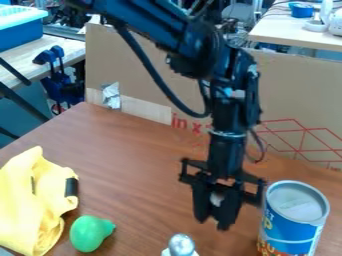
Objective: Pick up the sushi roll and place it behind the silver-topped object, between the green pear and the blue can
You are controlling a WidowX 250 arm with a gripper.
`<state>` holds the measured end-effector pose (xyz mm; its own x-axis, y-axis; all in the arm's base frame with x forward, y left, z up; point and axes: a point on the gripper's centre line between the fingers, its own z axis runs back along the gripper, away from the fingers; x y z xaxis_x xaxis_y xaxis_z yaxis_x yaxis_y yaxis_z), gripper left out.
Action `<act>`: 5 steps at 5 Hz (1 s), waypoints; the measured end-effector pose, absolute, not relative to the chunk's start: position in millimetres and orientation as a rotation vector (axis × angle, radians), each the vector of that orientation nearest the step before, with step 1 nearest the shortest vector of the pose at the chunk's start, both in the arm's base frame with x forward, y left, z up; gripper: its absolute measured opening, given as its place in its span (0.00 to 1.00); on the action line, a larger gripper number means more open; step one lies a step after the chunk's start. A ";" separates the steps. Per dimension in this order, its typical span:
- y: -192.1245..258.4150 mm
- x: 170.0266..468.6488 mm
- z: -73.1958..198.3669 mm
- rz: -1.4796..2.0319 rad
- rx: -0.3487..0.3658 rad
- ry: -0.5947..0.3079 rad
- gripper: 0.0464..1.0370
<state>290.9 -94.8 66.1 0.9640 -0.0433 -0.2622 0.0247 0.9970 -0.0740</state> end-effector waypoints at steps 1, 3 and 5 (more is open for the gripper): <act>-81.3 278.9 55.7 0.031 -0.057 0.320 0.40; -61.3 281.8 46.9 0.062 -0.045 0.317 0.40; -60.6 274.3 26.6 0.043 -0.056 0.287 0.40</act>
